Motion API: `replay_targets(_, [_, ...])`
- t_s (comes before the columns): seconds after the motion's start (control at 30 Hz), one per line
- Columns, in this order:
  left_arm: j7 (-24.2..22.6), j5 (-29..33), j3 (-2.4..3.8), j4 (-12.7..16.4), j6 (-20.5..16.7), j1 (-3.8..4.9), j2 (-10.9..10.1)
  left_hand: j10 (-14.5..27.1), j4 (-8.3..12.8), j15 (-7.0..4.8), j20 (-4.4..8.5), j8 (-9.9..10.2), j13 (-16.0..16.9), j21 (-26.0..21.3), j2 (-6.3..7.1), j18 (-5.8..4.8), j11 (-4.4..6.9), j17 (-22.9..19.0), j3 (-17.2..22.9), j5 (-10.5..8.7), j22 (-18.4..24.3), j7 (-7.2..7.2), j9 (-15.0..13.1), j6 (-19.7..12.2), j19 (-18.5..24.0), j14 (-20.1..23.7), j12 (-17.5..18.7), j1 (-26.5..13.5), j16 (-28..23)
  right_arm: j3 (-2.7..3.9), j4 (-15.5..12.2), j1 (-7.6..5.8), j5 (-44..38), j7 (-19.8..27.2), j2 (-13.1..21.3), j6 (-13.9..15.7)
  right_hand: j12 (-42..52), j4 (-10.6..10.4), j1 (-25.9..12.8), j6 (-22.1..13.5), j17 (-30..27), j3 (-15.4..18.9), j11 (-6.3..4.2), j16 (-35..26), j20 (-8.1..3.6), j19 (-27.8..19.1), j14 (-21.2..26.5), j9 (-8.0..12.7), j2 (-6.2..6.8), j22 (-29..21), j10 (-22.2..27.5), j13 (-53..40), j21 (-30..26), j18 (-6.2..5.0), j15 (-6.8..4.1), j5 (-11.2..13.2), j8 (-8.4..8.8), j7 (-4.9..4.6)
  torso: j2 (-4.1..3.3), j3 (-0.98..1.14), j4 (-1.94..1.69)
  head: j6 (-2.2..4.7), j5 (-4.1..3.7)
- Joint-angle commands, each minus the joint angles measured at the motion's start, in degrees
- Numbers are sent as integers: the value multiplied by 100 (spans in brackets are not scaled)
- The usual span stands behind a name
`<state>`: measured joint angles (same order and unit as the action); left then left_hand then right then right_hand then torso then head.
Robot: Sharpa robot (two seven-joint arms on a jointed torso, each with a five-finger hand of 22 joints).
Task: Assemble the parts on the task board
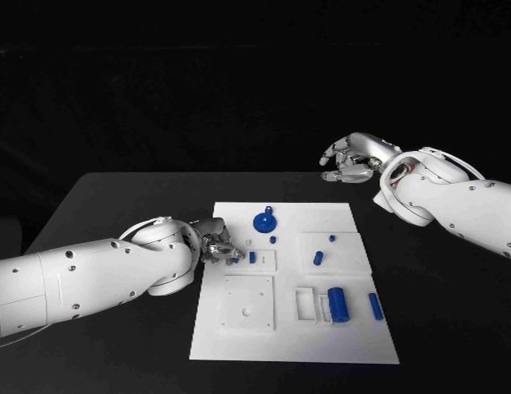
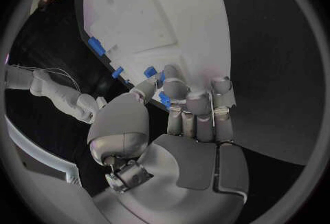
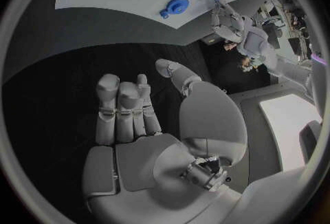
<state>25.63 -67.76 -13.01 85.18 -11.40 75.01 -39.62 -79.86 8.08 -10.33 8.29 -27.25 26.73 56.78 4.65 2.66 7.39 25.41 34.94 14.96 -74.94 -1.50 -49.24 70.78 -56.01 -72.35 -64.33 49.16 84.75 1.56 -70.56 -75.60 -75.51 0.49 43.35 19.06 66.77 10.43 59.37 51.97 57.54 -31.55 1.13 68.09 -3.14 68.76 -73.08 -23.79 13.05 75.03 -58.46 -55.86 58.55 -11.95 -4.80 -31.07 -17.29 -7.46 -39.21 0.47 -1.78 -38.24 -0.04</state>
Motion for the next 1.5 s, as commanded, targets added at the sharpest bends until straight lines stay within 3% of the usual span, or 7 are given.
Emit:
replay_targets(0.03, [-19, 27, -4, -4, -35, -7, 18, -15, 32, -56, 724, 46, -10, -51, 141, -45, -1, -17, 214, -234, -54, 4, -11, -27, -46, -5, 37, 59, -30, 2, -5, 3, -14, 47, -4, -55, 36, 11, -49, -2, -3, 20, 8, -30, -31, -1, 10, 9, -14, 82, 18, 8, -22, -305, -29, -28, 12, -24, 1, 1, -2, -1, -4])
replay_targets(0.27, [-1, 13, -5, 30, 0, -7, 1, -22, -269, -69, 731, 52, -11, -73, 381, -36, 3, -30, 198, -625, -60, -1, -25, -22, -54, -7, 43, 29, -27, 2, 0, 4, -14, 48, 1, -62, 37, 13, -45, -4, -3, 3, 9, -32, -30, -4, 11, 10, -16, 82, 20, 12, -26, -305, -28, -174, 14, -24, 0, 0, 0, 3, -8])
replay_targets(0.43, [9, 6, -5, -7, -9, -7, 4, -29, -692, -76, 738, 47, -4, -87, 739, -24, 8, -31, 241, -1153, -64, -8, -46, -12, -73, -8, 35, -17, -6, 2, -4, 4, -14, 51, -13, -64, 37, 12, -50, -3, -3, 6, 9, -31, -29, -3, 10, 10, -14, 83, 19, 12, -25, -305, -28, -183, 13, -25, 1, -1, -4, 0, -5])
replay_targets(0.7, [25, -2, -3, -20, -128, -7, 7, -18, -854, -80, 735, 49, -2, -90, 729, -22, 5, -35, 208, -1167, -71, -4, -61, -27, -66, 5, 37, -40, -4, 2, -1, 4, -14, 50, -7, -61, 38, 11, -53, -3, -3, 9, 9, -31, -29, -2, 10, 10, -14, 83, 19, 12, -24, -305, -28, -189, 13, -25, 0, -2, -4, 5, -5])
replay_targets(0.93, [28, -7, 0, -61, -182, -6, 8, -5, -1176, -70, 728, 60, -2, -104, 811, -24, -11, -45, 184, -1160, -86, 7, -78, -58, -10, 40, 51, -148, -10, 2, 2, 4, -11, 53, -9, -60, 38, 9, -57, -4, -3, 11, 9, -32, -28, -2, 10, 10, -14, 83, 20, 13, -24, -305, -28, -192, 13, -25, 1, 0, -3, 11, -5])
replay_targets(1.17, [14, -5, 3, -78, -175, -6, 20, 7, -1060, -75, 731, 63, 5, -86, 686, -17, -16, -54, 108, -1152, -100, 12, -98, -85, 13, 56, 60, 37, -14, 2, 1, 4, -5, 51, -4, -63, 37, 8, -60, -5, -3, 12, 9, -32, -28, -2, 11, 10, -15, 83, 20, 13, -24, -305, -27, -196, 13, -25, -1, -1, 1, 18, -5])
replay_targets(1.5, [-29, 103, 4, -81, -37, -6, 26, 5, -1110, -75, 729, 68, 7, -90, 923, -18, -18, -65, 70, -1176, -88, 15, -106, -88, 8, 60, 72, 83, -20, 2, -5, 4, -3, 50, 3, -67, 38, 7, -62, -5, -3, 14, 9, -32, -28, -1, 11, 11, -16, 84, 20, 14, -24, -305, -27, -199, 13, -25, 1, 1, -4, 20, -8])
